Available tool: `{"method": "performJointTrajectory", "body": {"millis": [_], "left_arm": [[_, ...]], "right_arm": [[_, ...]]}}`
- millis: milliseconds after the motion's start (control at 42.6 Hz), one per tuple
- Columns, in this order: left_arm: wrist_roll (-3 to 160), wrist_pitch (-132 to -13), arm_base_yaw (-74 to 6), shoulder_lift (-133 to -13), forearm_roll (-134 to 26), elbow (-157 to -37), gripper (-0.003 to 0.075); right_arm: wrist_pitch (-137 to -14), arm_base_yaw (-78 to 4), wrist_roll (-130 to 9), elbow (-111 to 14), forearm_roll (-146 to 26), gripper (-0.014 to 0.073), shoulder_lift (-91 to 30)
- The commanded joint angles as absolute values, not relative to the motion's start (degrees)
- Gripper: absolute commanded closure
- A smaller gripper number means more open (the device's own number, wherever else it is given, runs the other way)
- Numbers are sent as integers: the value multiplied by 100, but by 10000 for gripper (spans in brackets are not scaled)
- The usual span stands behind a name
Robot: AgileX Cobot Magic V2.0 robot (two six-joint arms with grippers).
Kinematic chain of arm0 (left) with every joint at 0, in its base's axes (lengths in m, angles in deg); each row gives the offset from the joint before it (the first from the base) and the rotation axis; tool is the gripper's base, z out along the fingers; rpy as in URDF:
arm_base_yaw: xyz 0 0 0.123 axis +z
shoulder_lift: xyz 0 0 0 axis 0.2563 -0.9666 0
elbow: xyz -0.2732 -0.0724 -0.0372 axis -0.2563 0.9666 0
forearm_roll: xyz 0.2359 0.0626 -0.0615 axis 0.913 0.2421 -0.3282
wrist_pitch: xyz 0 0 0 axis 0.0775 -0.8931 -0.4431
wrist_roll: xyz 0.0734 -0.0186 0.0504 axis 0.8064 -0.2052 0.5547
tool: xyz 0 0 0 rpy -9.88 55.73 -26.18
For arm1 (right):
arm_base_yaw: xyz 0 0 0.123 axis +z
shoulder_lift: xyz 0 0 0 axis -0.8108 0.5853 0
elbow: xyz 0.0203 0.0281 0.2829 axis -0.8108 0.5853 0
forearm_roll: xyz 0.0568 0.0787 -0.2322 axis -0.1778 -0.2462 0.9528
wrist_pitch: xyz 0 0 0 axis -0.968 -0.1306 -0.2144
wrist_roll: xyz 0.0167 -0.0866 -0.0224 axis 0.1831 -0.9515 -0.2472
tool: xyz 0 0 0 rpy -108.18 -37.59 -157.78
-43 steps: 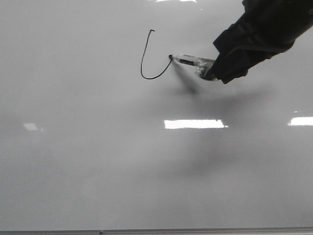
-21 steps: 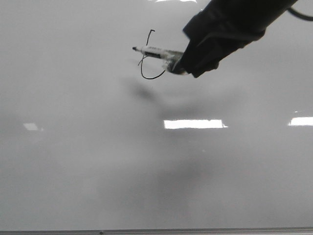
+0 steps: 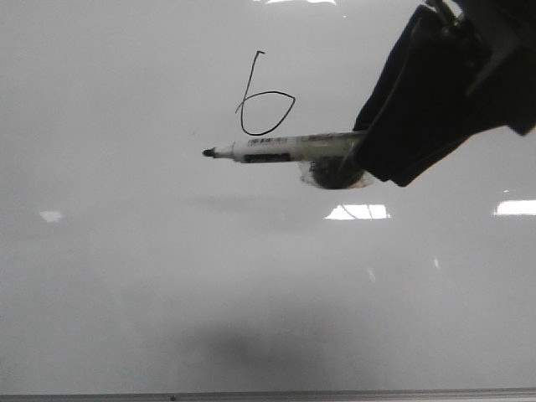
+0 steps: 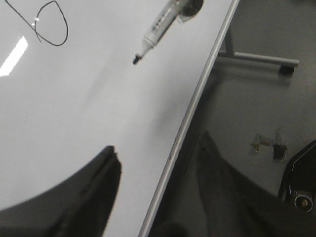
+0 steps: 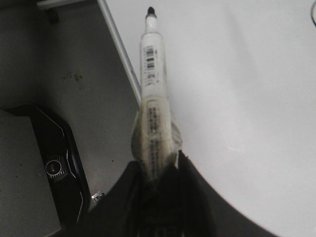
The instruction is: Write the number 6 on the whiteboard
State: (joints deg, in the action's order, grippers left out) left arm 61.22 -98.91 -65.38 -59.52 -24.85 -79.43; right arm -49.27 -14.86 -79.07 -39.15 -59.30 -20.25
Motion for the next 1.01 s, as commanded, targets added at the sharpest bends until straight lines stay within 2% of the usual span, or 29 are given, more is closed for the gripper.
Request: {"method": "performJointTrajectory", "body": {"millis": [0, 141, 329, 634, 822, 986], "left_arm": [[6373, -9819, -6566, -6438, -2468, -8530, 169], [6663, -10048, -6901, -7149, -2468, -9000, 177], [6675, -10028, -7392, -7748, -2232, -9298, 253], [6675, -10070, -7450, -8006, -2232, -9298, 354], [6675, -10048, -7450, -8092, -2232, -9288, 454], [6675, -10058, -7450, -8092, -2232, -9288, 596]], "right_arm": [[-5285, -1153, -7989, -4043, -5831, 652, -2194], [-5608, -726, -7989, -4043, -5793, 652, -2194], [-5876, -312, -7989, -4049, -5793, 652, -2194], [-5899, -104, -7989, -4049, -5799, 652, -2205], [-5893, -104, -7989, -4049, -5799, 652, -2254], [-5898, -104, -7989, -4049, -5799, 652, -2345]]}}
